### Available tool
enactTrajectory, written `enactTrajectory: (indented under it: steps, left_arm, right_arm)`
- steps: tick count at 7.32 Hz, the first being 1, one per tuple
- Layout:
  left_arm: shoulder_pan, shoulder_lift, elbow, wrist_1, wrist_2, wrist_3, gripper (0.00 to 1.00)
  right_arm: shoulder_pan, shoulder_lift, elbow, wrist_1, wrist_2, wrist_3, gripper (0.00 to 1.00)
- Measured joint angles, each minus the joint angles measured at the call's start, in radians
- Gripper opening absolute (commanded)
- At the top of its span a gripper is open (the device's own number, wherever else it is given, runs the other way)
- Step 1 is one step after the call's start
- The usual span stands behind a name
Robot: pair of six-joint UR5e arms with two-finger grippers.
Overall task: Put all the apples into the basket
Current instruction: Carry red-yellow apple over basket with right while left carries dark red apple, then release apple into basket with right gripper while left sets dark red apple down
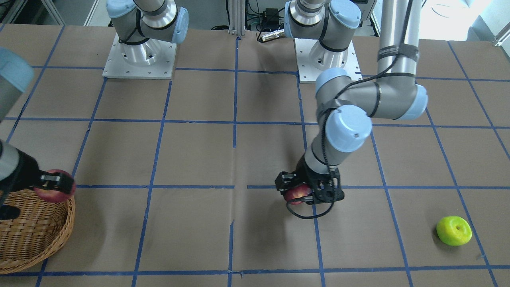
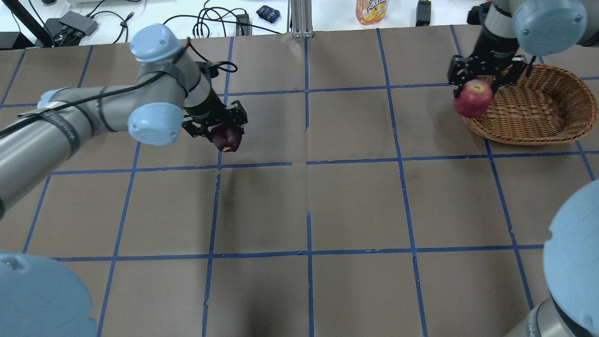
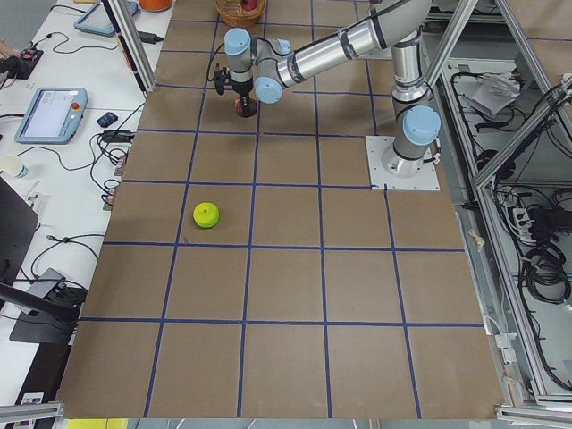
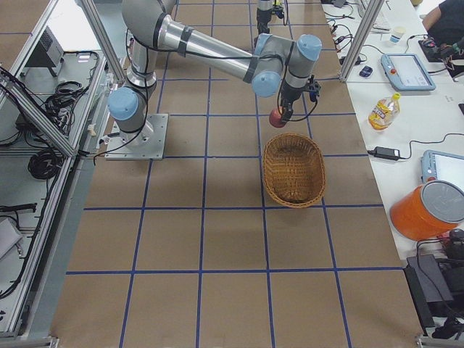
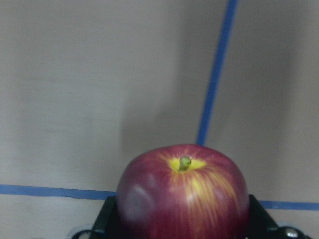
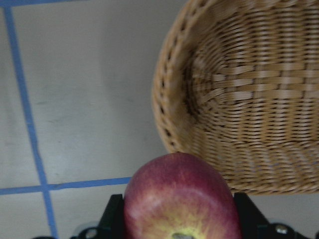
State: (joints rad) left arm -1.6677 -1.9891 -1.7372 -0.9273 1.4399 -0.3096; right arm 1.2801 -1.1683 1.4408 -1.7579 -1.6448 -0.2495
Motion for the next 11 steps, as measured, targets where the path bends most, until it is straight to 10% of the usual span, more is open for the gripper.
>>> enactTrajectory:
  steps: [4, 5, 6, 7, 8, 9, 11]
  left_arm:
    - [-0.166, -0.128, -0.005, 0.196, 0.009, -0.232, 0.0]
    - [-0.188, -0.138, -0.002, 0.222, 0.01, -0.262, 0.28]
    - [-0.203, -0.131, -0.004, 0.231, 0.012, -0.275, 0.99]
    - [-0.212, -0.126, -0.006, 0.232, 0.012, -0.282, 1.0]
    - [-0.22, -0.122, -0.008, 0.23, 0.011, -0.287, 1.0]
    - [-0.224, -0.122, -0.009, 0.228, 0.008, -0.289, 1.0]
    - [-0.22, -0.112, -0.009, 0.226, 0.004, -0.286, 1.0]
  right_arm:
    - [-0.205, 0.097, -0.015, -0.222, -0.03, -0.411, 0.0]
    - [-0.221, 0.136, -0.02, -0.288, -0.029, -0.441, 0.0]
    - [-0.228, 0.159, -0.021, -0.319, -0.026, -0.449, 0.0]
    - [-0.231, 0.177, -0.021, -0.333, -0.023, -0.452, 0.26]
    - [-0.232, 0.192, -0.021, -0.339, -0.022, -0.452, 0.76]
    - [-0.232, 0.2, -0.019, -0.341, -0.023, -0.452, 0.98]
    - [-0.232, 0.199, -0.02, -0.331, -0.023, -0.452, 1.0]
